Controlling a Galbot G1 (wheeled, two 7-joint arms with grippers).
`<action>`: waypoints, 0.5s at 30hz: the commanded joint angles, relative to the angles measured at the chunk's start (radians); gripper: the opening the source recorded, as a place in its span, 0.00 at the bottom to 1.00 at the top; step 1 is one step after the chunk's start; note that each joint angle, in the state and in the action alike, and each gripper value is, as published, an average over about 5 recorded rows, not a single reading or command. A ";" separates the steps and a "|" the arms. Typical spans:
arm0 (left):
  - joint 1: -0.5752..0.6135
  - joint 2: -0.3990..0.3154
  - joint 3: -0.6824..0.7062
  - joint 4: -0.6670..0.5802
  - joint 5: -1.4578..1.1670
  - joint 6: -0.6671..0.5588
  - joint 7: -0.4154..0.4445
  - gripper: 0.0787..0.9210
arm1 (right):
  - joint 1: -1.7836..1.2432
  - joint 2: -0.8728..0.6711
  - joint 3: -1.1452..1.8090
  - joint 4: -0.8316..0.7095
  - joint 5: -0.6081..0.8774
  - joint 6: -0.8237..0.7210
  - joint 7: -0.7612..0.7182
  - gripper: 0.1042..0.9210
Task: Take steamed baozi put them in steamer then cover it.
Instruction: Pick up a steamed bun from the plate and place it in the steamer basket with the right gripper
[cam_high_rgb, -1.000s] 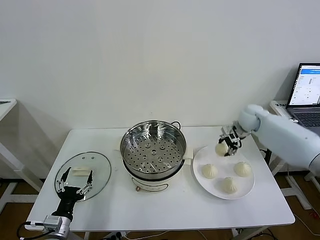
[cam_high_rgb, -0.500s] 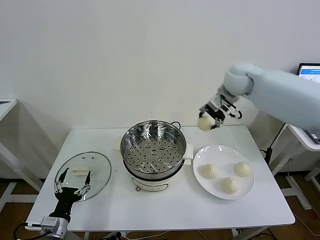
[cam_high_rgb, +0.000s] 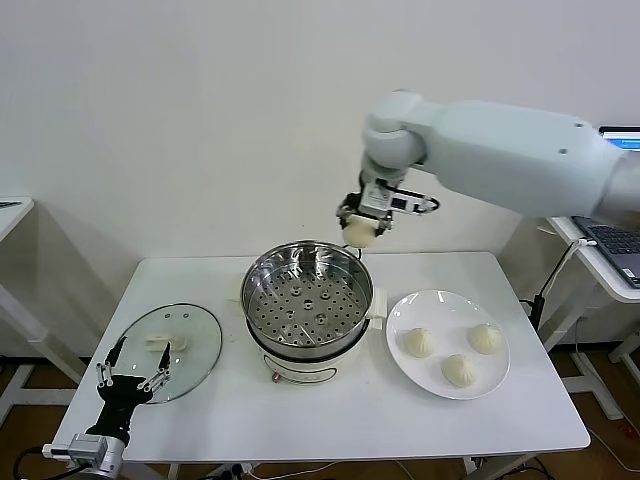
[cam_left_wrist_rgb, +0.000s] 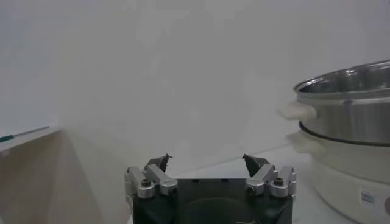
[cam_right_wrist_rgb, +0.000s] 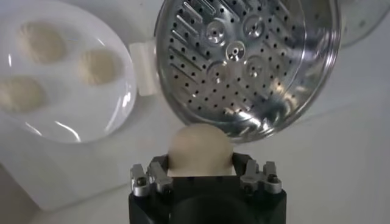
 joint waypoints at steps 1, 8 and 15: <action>0.000 0.002 -0.011 0.002 -0.002 0.001 0.002 0.88 | -0.123 0.180 0.022 -0.156 -0.100 0.138 0.036 0.71; 0.000 0.001 -0.024 0.004 -0.006 0.001 0.005 0.88 | -0.244 0.219 0.082 -0.275 -0.149 0.180 0.044 0.70; 0.001 0.002 -0.033 0.004 -0.008 0.002 0.006 0.88 | -0.297 0.223 0.111 -0.364 -0.156 0.182 0.046 0.71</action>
